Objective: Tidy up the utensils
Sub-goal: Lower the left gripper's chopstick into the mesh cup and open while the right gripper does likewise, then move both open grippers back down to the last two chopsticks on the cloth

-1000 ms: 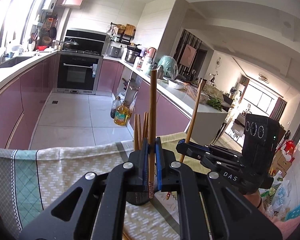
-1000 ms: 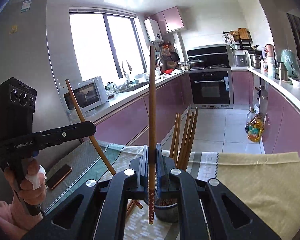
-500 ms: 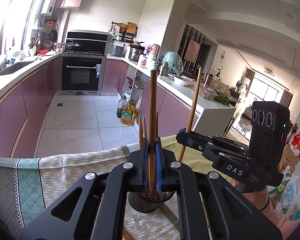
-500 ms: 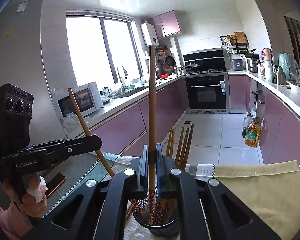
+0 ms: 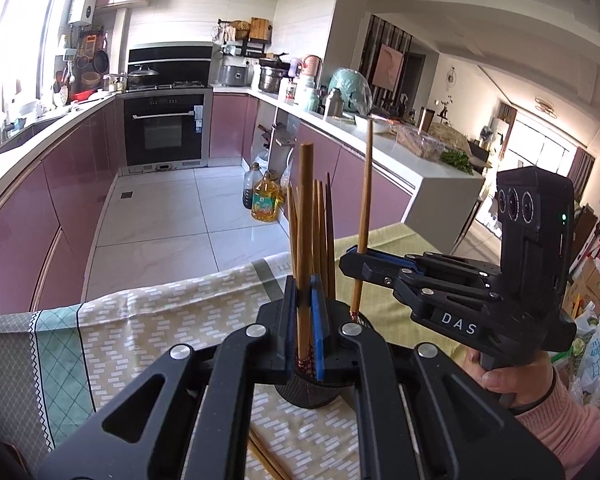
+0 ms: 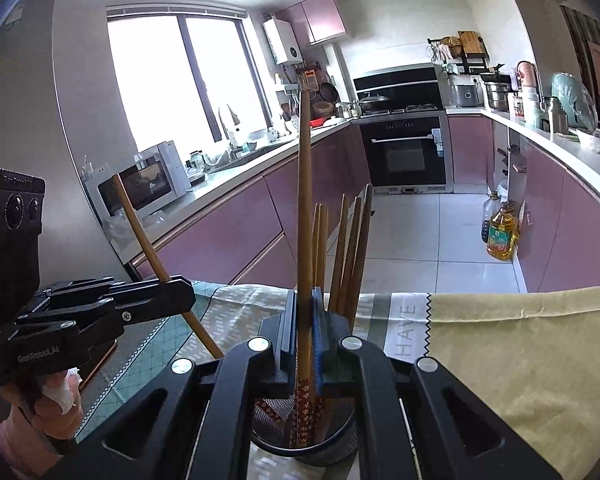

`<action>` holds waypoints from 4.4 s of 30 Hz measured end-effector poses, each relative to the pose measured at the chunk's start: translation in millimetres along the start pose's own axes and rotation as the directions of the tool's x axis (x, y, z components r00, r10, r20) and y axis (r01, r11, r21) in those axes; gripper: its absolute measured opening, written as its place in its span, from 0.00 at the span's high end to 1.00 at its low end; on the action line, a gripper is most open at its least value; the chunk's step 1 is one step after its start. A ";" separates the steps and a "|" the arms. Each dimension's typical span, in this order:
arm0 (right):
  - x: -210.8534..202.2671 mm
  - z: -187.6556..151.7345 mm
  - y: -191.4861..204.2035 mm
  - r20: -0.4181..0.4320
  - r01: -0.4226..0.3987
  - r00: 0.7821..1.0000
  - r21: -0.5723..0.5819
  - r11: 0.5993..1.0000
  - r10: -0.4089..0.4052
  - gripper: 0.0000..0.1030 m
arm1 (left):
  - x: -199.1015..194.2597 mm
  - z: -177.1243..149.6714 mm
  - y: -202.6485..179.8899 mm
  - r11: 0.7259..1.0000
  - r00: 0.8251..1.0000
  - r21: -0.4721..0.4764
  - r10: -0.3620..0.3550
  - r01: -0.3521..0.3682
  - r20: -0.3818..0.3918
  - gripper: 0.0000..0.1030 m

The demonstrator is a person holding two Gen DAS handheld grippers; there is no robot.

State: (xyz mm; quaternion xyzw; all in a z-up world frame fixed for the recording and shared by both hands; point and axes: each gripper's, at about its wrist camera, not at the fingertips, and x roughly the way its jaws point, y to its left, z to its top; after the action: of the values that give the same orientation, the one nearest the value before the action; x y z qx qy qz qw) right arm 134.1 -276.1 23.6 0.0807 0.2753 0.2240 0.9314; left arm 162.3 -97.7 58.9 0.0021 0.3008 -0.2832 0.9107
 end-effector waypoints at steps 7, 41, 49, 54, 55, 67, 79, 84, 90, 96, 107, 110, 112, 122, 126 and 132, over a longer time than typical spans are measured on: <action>14.9 -10.8 -1.3 -0.081 0.010 0.997 0.012 1.000 -0.009 0.94 | 17.1 -6.3 0.6 0.999 0.997 0.031 -0.014 0.016 -0.078 0.93; -31.3 -41.9 40.9 -0.065 -0.127 0.990 -0.086 0.988 0.122 0.53 | -17.8 -65.7 29.8 0.988 0.988 -0.058 0.148 -0.145 0.043 0.31; 12.5 -103.1 65.7 -0.282 -0.165 0.949 -0.067 0.984 0.140 0.51 | -31.9 -119.3 54.7 0.961 0.966 -0.099 0.257 -0.260 -0.035 0.22; 31.9 -125.6 75.7 -0.353 -0.153 0.927 -0.051 0.987 0.126 0.51 | -30.8 -145.7 63.3 0.944 0.949 -0.111 0.304 -0.312 -0.079 0.21; 33.5 -127.8 78.1 -0.356 -0.144 0.927 -0.061 0.988 0.113 0.51 | -30.7 -149.8 65.4 0.943 0.949 -0.117 0.301 -0.310 -0.087 0.21; 40.6 -139.3 91.5 -0.375 -0.060 0.927 -0.135 0.989 0.005 0.51 | -22.0 -167.3 69.0 0.942 0.949 -0.143 0.283 -0.303 -0.141 0.21; 39.6 -136.3 85.1 -0.375 -0.027 0.926 -0.156 0.987 -0.034 0.56 | -13.7 -166.5 66.2 0.949 0.951 -0.127 0.266 -0.287 -0.158 0.21; 39.7 -135.0 84.4 -0.378 -0.027 0.925 -0.160 0.987 -0.036 0.56 | -7.2 -165.1 58.7 0.956 0.952 -0.097 0.260 -0.278 -0.163 0.21; 40.7 -131.1 79.8 -0.391 -0.032 0.920 -0.157 0.987 -0.032 0.60 | 3.5 -164.0 51.1 0.962 0.951 -0.060 0.251 -0.265 -0.180 0.22; 38.3 -129.9 70.3 -0.391 -0.018 0.919 -0.145 0.989 -0.040 0.63 | 14.5 -165.7 49.5 0.969 0.950 -0.049 0.229 -0.244 -0.211 0.25; 36.7 -127.8 64.6 -0.396 -0.029 0.918 -0.127 0.991 -0.024 0.65 | 35.1 -170.7 36.2 0.977 0.937 0.019 0.207 -0.210 -0.281 0.40; 38.0 -127.3 65.0 -0.396 -0.029 0.918 -0.129 0.991 -0.025 0.65 | 41.0 -171.8 33.1 0.978 0.932 0.031 0.208 -0.208 -0.297 0.43; 39.1 -126.8 65.3 -0.395 -0.028 0.918 -0.132 0.991 -0.027 0.65 | 42.5 -171.5 30.8 0.976 0.930 0.040 0.215 -0.213 -0.298 0.46; 53.7 -119.8 68.3 -0.385 -0.010 0.922 -0.148 0.989 -0.049 0.72 | 45.2 -167.5 36.1 0.972 0.926 0.019 0.227 -0.233 -0.303 0.63; 61.4 -116.3 70.8 -0.381 -0.001 0.923 -0.154 0.988 -0.059 0.74 | 49.3 -165.2 37.3 0.970 0.925 0.012 0.233 -0.241 -0.301 0.64; 67.6 -114.4 73.9 -0.375 0.008 0.925 -0.151 0.988 -0.065 0.76 | 55.4 -161.1 42.2 0.968 0.925 -0.004 0.238 -0.250 -0.298 0.67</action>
State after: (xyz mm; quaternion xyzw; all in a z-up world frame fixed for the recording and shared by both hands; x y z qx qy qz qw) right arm 94.3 -176.3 -84.0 -0.0379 0.4340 0.2377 0.8682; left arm 132.5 -62.7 -110.5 0.0624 0.4365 -0.1578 0.8835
